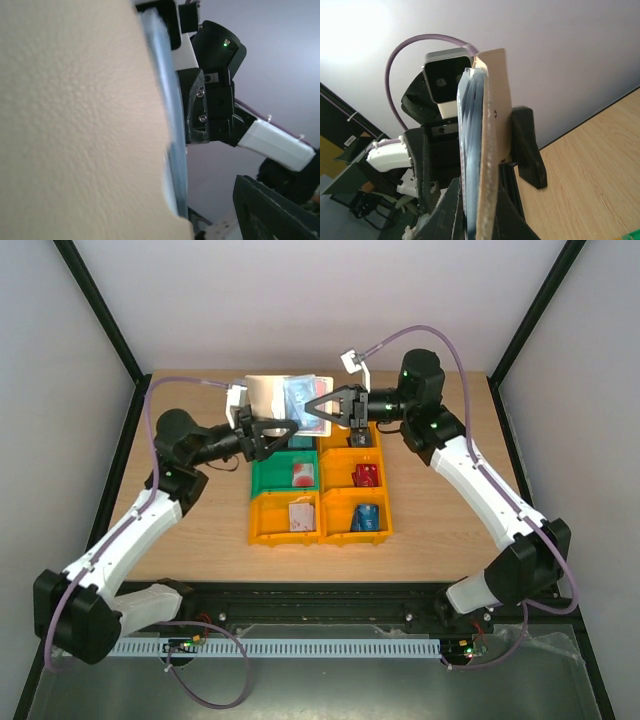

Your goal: Take the credit cards out of the card holder

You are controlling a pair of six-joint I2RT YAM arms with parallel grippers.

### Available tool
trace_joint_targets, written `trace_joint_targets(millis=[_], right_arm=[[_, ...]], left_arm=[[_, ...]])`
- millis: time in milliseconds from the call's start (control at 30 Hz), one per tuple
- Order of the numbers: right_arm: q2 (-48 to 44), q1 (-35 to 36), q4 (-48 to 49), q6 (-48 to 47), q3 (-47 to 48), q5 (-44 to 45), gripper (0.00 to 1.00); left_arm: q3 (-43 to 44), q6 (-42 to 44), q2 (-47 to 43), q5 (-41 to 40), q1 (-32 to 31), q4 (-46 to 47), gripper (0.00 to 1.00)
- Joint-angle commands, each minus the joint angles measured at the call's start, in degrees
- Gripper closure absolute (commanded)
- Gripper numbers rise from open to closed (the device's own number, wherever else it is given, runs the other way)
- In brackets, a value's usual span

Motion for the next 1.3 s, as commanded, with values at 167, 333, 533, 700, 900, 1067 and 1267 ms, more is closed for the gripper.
trace_joint_targets(millis=[167, 333, 533, 700, 900, 1067, 1267], right_arm=[[7.64, -2.00, 9.20, 0.91, 8.03, -10.85, 0.89], [8.01, -7.44, 16.11, 5.99, 7.02, -7.15, 0.52], [6.94, -10.10, 12.28, -0.04, 7.22, -1.73, 0.27], [6.44, -9.09, 12.14, 2.33, 7.81, 6.20, 0.26], [5.23, -2.40, -0.31, -8.70, 11.16, 11.71, 0.29], [2.35, -1.69, 0.02, -7.75, 10.46, 13.13, 0.51], [-0.93, -1.36, -2.29, -8.23, 7.16, 14.23, 0.61]], left_arm=[[11.92, 9.10, 8.49, 1.73, 0.11, -5.76, 0.98], [19.86, 13.87, 14.68, 3.71, 0.19, -10.39, 0.98], [25.23, 19.12, 18.03, 5.86, 1.16, -13.87, 0.98], [25.18, 21.60, 16.88, 10.11, 4.99, -11.65, 0.98], [16.19, 21.78, 11.01, 13.85, 5.01, -4.29, 0.98], [10.62, 18.69, 6.03, 13.54, 3.93, 0.60, 0.98], [9.50, 22.28, 2.63, 14.12, 1.67, -3.38, 0.98]])
